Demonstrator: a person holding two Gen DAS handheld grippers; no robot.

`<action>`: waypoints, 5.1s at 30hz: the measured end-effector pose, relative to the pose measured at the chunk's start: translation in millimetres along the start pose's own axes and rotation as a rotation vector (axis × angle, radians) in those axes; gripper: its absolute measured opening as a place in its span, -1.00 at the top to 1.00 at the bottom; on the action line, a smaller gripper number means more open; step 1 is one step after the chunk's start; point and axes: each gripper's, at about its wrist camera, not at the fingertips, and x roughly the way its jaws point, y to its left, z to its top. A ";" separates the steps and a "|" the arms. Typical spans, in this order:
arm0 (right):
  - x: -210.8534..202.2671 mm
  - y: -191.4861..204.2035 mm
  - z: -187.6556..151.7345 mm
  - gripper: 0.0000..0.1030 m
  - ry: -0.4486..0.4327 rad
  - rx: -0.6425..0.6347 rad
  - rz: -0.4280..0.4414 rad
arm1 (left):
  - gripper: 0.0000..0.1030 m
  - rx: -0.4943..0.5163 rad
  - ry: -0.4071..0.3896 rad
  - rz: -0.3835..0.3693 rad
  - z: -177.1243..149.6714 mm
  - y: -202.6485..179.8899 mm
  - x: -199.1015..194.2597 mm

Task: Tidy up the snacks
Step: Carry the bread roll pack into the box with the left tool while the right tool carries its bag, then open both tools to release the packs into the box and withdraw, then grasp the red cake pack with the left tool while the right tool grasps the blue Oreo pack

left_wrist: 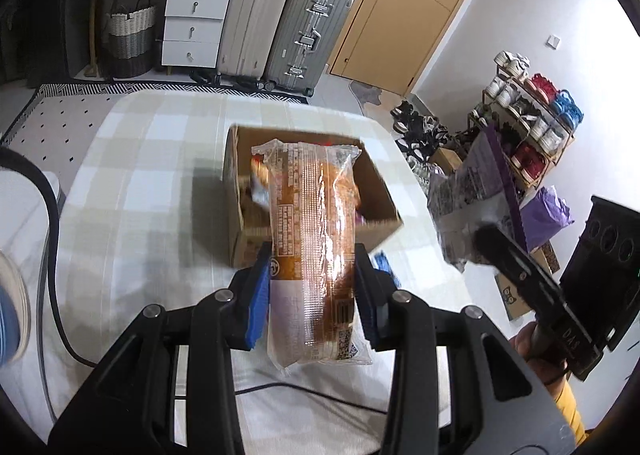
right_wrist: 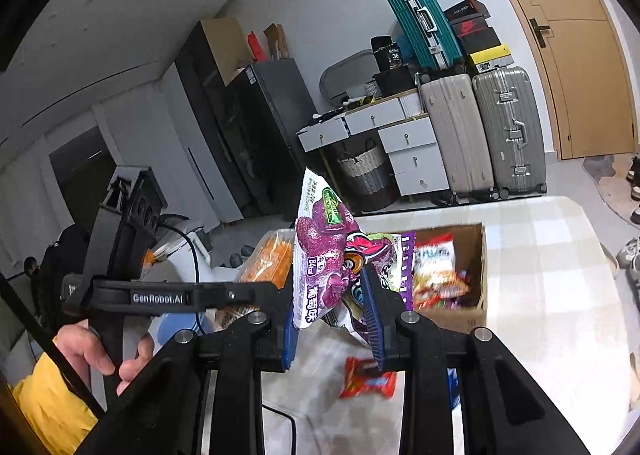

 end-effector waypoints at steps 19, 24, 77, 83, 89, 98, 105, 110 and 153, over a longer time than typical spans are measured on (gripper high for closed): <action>131.3 -100.5 33.6 0.45 0.152 0.103 -0.049 | 0.33 -0.021 0.169 0.032 115.5 6.0 177.6; 149.2 -112.0 28.1 0.45 0.180 0.093 -0.072 | 0.33 -0.001 0.185 0.065 112.6 8.5 204.8; 154.6 -118.0 14.0 0.32 0.275 0.037 -0.225 | -0.38 0.105 0.220 0.142 99.5 -6.7 175.0; 146.9 -112.3 17.2 0.31 0.258 0.044 -0.210 | -0.54 0.082 0.194 0.123 94.0 -1.1 160.1; 126.7 -92.6 24.8 -0.20 0.174 -0.002 -0.169 | -0.74 0.044 0.147 0.078 87.0 4.7 138.0; 73.3 -46.3 19.4 -0.81 0.046 -0.118 -0.191 | -0.98 0.072 0.021 0.102 63.4 -7.2 62.0; 14.8 -1.6 1.3 -0.96 -0.051 -0.202 -0.238 | -0.98 0.152 -0.145 0.219 25.0 -31.7 -25.0; -26.1 27.7 -10.5 -0.99 -0.117 -0.240 -0.260 | -0.98 0.187 -0.257 0.261 -8.5 -48.9 -86.9; 24.5 -91.8 -112.2 -0.99 0.023 0.002 -0.324 | -0.97 -0.155 0.220 0.339 -85.9 14.1 191.7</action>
